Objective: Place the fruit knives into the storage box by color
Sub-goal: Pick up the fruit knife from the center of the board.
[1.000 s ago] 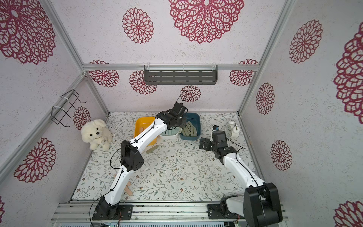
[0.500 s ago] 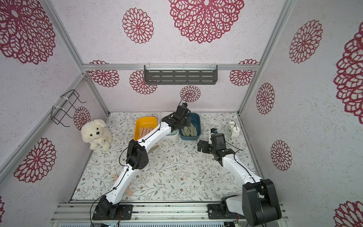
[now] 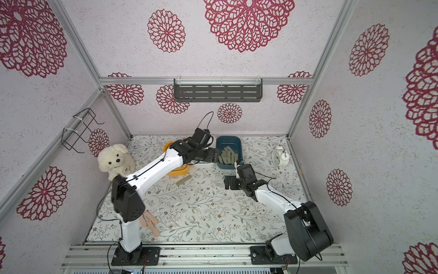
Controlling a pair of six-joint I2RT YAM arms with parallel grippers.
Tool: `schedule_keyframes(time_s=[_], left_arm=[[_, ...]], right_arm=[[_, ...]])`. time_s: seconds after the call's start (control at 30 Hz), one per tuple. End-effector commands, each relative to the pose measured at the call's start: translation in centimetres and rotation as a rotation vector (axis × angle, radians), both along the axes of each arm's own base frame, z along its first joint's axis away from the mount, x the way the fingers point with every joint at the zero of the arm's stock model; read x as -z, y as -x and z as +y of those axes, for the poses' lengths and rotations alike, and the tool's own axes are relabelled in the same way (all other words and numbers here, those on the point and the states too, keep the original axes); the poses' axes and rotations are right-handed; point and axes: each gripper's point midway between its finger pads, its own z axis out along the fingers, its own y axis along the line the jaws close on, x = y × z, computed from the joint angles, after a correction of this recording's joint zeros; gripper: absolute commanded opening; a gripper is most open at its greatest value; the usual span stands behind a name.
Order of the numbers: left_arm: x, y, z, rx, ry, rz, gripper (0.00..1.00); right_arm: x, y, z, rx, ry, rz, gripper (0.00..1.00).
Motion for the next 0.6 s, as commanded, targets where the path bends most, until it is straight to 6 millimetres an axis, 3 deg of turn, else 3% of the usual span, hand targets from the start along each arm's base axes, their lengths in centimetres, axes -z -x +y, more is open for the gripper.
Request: schedule_keyframes(time_s=[0.0,0.1,0.23,0.4,0.57], left_arm=[[5.9,3.4,4.9,0.002,-0.114,0.178,0.90],[9.1,5.6,7.6,0.025,-0.185,0.287,0.90],[12.7,6.8,9.5,0.047,-0.227,0.373,0.91],[15.9,7.1,10.6,0.046,-0.240,0.442,0.94],[17.5,5.9,12.1,0.011,-0.276,0.459,0.95]], right_arm=[[-1.6,-1.2,2.1,0.008,-0.026,-0.063,0.99],[-1.6,-1.2,3.2,-0.006,-0.034,-0.062,0.99],[-2.0,-1.7,4.1,-0.019,-0.028,-0.064,0.99],[-3.2,-2.3,3.7,-0.025,0.018,-0.094,0.99],[-3.5,-2.4,3.6,-0.026,0.022,-0.096,0.99]])
